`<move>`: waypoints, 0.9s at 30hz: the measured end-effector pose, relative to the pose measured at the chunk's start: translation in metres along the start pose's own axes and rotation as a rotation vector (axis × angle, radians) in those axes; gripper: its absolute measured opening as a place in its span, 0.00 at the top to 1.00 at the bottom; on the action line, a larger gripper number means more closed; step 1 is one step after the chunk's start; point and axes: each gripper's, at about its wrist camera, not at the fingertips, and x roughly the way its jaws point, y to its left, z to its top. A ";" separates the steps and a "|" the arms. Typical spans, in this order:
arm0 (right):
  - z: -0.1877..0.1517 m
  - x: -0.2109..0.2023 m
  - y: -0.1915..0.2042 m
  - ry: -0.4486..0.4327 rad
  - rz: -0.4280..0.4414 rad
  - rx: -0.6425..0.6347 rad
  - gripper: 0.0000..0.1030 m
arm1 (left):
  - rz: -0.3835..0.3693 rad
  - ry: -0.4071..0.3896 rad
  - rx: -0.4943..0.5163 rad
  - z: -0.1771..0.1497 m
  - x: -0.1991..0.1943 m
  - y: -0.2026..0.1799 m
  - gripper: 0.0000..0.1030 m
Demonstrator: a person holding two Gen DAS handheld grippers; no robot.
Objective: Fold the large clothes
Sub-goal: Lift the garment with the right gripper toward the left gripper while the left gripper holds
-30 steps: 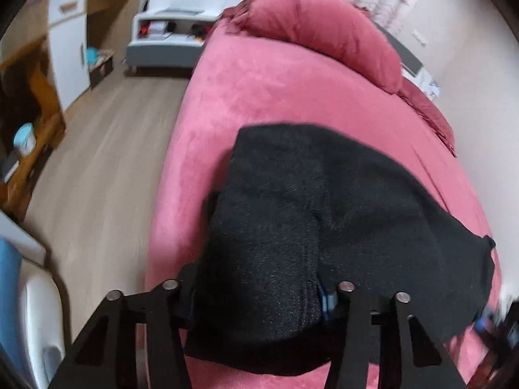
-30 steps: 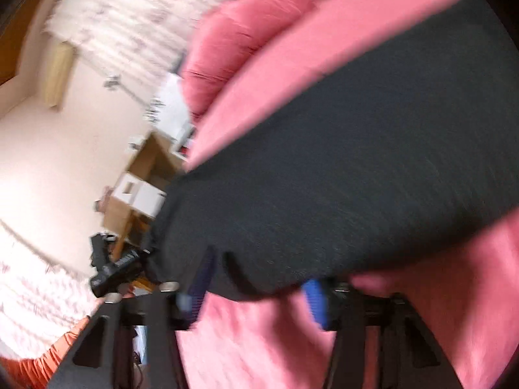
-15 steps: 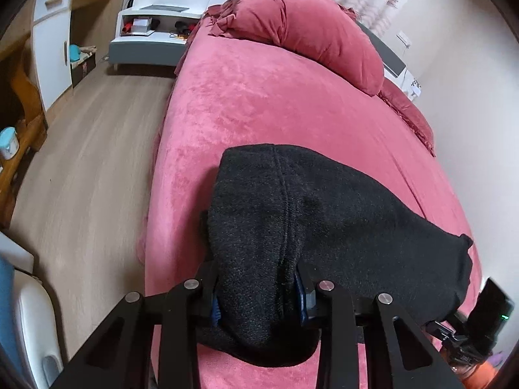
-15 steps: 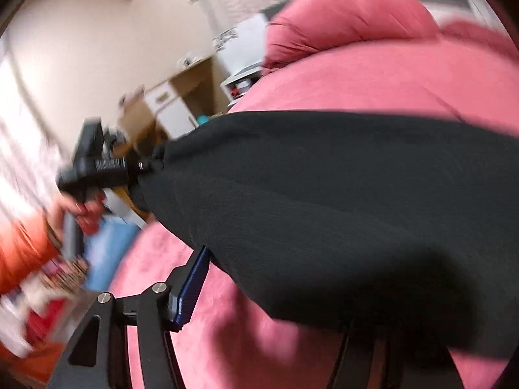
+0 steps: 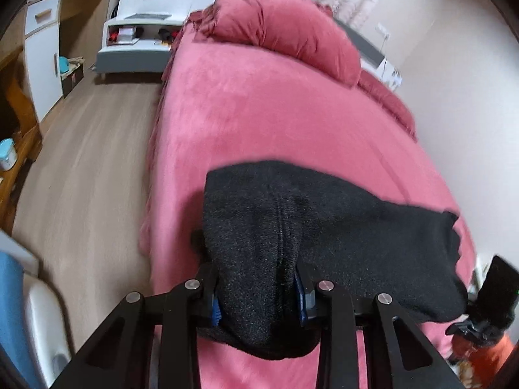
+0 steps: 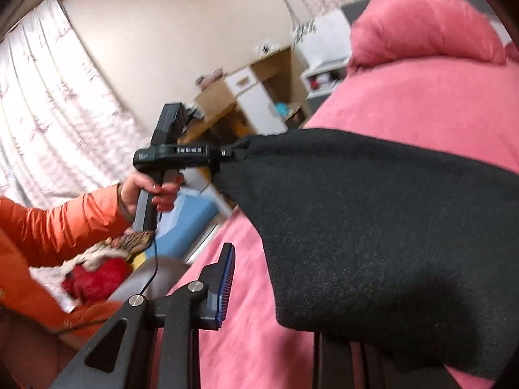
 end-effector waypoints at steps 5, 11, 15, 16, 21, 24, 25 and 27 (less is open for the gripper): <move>-0.059 0.043 -0.020 0.117 -0.077 0.130 0.73 | 0.009 0.004 -0.104 -0.061 0.009 0.019 0.57; -0.069 0.035 -0.010 -0.009 -0.138 0.200 0.59 | -0.027 -0.071 -0.215 -0.047 -0.005 0.026 0.41; -0.074 0.040 -0.010 -0.022 -0.169 0.228 0.59 | 0.039 -0.136 -0.150 -0.004 -0.007 0.007 0.37; -0.075 0.039 -0.009 -0.029 -0.168 0.242 0.59 | 0.070 -0.145 -0.126 0.005 -0.006 0.004 0.34; -0.087 0.024 -0.012 -0.075 -0.174 0.294 0.59 | 0.115 -0.128 -0.112 0.041 0.013 0.007 0.21; -0.090 0.018 -0.017 -0.097 -0.171 0.336 0.58 | 0.154 -0.077 -0.011 0.064 0.047 -0.007 0.13; -0.089 0.015 -0.021 -0.101 -0.169 0.347 0.57 | 0.211 -0.019 0.023 0.069 0.065 -0.010 0.12; -0.083 0.023 -0.024 -0.103 -0.162 0.357 0.57 | 0.278 0.073 0.056 0.069 0.090 -0.012 0.51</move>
